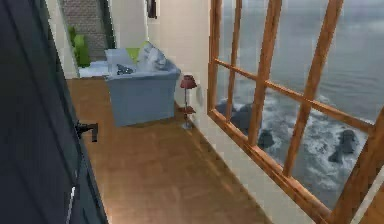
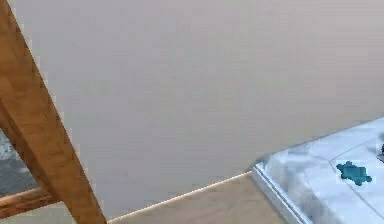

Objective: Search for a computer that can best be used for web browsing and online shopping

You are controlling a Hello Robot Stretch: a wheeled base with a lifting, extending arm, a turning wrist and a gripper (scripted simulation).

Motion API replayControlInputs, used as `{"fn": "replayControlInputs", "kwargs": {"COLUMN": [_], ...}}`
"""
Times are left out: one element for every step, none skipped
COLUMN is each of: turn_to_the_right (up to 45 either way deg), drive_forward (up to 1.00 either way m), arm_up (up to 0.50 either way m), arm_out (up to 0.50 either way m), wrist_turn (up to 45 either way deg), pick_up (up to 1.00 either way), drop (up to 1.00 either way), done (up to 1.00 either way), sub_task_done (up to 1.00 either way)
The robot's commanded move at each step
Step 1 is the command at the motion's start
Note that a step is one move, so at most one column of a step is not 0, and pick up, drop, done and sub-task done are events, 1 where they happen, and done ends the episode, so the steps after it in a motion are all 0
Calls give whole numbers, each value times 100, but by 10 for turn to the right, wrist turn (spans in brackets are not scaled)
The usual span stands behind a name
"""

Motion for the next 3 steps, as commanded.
{"fn": "replayControlInputs", "kwargs": {"turn_to_the_right": [0,0,-450], "drive_forward": [80,55,0], "arm_up": [0,0,0], "arm_out": [0,0,0], "wrist_turn": [0,0,0], "pick_up": [0,0,0], "drop": [0,0,0], "done": [0,0,0], "sub_task_done": [0,0,0]}}
